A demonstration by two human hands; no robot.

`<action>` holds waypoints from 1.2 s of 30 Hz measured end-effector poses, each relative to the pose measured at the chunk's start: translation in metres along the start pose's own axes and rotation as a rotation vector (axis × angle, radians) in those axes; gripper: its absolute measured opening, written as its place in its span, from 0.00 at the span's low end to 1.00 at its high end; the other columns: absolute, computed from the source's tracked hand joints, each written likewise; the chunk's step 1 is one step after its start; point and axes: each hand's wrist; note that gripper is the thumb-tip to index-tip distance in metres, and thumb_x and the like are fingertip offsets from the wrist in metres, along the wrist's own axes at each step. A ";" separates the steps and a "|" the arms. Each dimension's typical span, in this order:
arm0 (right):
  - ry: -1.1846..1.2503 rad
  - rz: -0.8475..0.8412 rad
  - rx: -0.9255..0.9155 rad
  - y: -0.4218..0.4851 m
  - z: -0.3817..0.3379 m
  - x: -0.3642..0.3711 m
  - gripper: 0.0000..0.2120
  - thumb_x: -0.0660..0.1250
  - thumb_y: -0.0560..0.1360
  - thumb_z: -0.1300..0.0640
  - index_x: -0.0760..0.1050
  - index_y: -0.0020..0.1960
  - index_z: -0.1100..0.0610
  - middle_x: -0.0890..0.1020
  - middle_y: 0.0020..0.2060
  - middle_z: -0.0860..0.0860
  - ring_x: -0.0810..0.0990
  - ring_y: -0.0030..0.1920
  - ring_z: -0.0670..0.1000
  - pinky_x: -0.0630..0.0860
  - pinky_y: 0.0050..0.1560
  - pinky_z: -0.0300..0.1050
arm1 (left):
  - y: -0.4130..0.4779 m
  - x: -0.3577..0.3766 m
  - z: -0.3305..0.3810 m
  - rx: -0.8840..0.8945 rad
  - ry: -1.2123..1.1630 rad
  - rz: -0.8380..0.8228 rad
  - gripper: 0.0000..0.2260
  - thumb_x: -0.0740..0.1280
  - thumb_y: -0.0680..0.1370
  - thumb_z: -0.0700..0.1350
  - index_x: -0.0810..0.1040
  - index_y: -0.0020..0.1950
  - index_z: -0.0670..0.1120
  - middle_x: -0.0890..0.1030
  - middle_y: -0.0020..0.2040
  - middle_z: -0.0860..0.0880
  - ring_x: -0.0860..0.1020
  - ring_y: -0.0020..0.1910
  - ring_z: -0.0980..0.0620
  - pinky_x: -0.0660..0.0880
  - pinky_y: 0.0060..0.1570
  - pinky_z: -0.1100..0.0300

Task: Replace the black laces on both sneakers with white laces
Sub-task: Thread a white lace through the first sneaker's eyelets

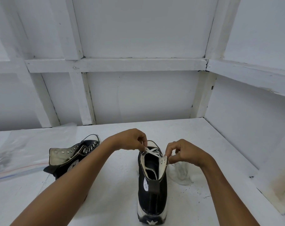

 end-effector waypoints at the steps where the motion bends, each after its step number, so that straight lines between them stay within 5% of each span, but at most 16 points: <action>1: 0.003 -0.017 0.005 -0.001 -0.001 -0.001 0.04 0.74 0.71 0.63 0.85 0.39 0.56 0.84 0.38 0.46 0.79 0.39 0.38 0.71 0.41 0.29 | -0.001 0.000 -0.001 -0.007 -0.009 -0.008 0.03 0.72 0.75 0.42 0.81 0.48 0.45 0.80 0.36 0.53 0.71 0.33 0.54 0.67 0.33 0.61; 5: 0.029 0.005 0.039 0.003 0.000 0.000 0.09 0.68 0.78 0.58 0.84 0.41 0.58 0.85 0.37 0.47 0.80 0.40 0.42 0.75 0.47 0.36 | -0.002 -0.002 0.000 -0.017 -0.016 -0.017 0.02 0.70 0.75 0.42 0.81 0.47 0.46 0.82 0.35 0.55 0.72 0.32 0.56 0.67 0.32 0.62; 7: 0.028 0.062 0.058 0.009 0.004 0.003 0.06 0.68 0.78 0.58 0.82 0.46 0.60 0.84 0.37 0.48 0.79 0.38 0.43 0.75 0.44 0.41 | -0.002 -0.003 0.002 -0.013 -0.023 -0.013 0.02 0.69 0.75 0.41 0.81 0.47 0.45 0.82 0.36 0.54 0.72 0.33 0.56 0.67 0.32 0.62; 13: -0.069 -0.070 0.181 0.014 0.006 0.006 0.05 0.67 0.76 0.63 0.79 0.51 0.59 0.80 0.36 0.47 0.73 0.32 0.43 0.68 0.32 0.36 | -0.003 -0.005 0.004 0.007 -0.034 -0.003 0.02 0.68 0.77 0.41 0.80 0.45 0.47 0.82 0.35 0.55 0.73 0.32 0.56 0.67 0.31 0.63; 18: -0.059 -0.086 0.174 0.016 0.009 0.006 0.03 0.68 0.74 0.63 0.79 0.46 0.59 0.79 0.36 0.49 0.72 0.38 0.49 0.66 0.35 0.39 | -0.002 -0.004 0.004 0.011 -0.044 0.007 0.03 0.67 0.77 0.41 0.79 0.44 0.47 0.82 0.34 0.55 0.73 0.32 0.56 0.67 0.31 0.63; 24: 0.073 -0.054 0.180 0.016 0.001 0.002 0.02 0.71 0.75 0.61 0.78 0.44 0.58 0.80 0.31 0.49 0.72 0.33 0.47 0.68 0.33 0.38 | 0.000 -0.005 0.005 0.022 -0.038 0.022 0.03 0.67 0.77 0.42 0.79 0.45 0.47 0.82 0.35 0.55 0.74 0.32 0.58 0.69 0.32 0.63; 29: 0.202 -0.058 0.403 0.021 -0.010 0.002 0.19 0.60 0.82 0.50 0.80 0.44 0.63 0.82 0.29 0.55 0.71 0.26 0.47 0.65 0.28 0.38 | 0.000 -0.007 0.006 0.024 -0.040 0.041 0.04 0.66 0.79 0.44 0.80 0.47 0.46 0.82 0.36 0.55 0.75 0.33 0.57 0.70 0.32 0.62; 33: 0.089 -0.142 0.434 0.027 -0.002 0.004 0.23 0.64 0.80 0.48 0.82 0.30 0.55 0.76 0.22 0.53 0.67 0.22 0.48 0.63 0.29 0.40 | 0.001 -0.005 0.005 0.023 -0.042 0.049 0.06 0.66 0.79 0.45 0.80 0.48 0.44 0.82 0.36 0.56 0.76 0.34 0.57 0.71 0.33 0.63; 36: 0.187 -0.174 0.379 0.027 0.010 0.000 0.19 0.67 0.78 0.53 0.82 0.30 0.53 0.73 0.23 0.53 0.67 0.25 0.49 0.65 0.30 0.41 | 0.002 -0.004 0.003 0.025 -0.046 0.052 0.06 0.66 0.79 0.45 0.80 0.49 0.44 0.83 0.36 0.55 0.77 0.34 0.57 0.72 0.33 0.62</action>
Point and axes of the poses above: each hand's wrist, its own y-axis towards the middle knuckle, its own x-axis out of the palm, z = x × y
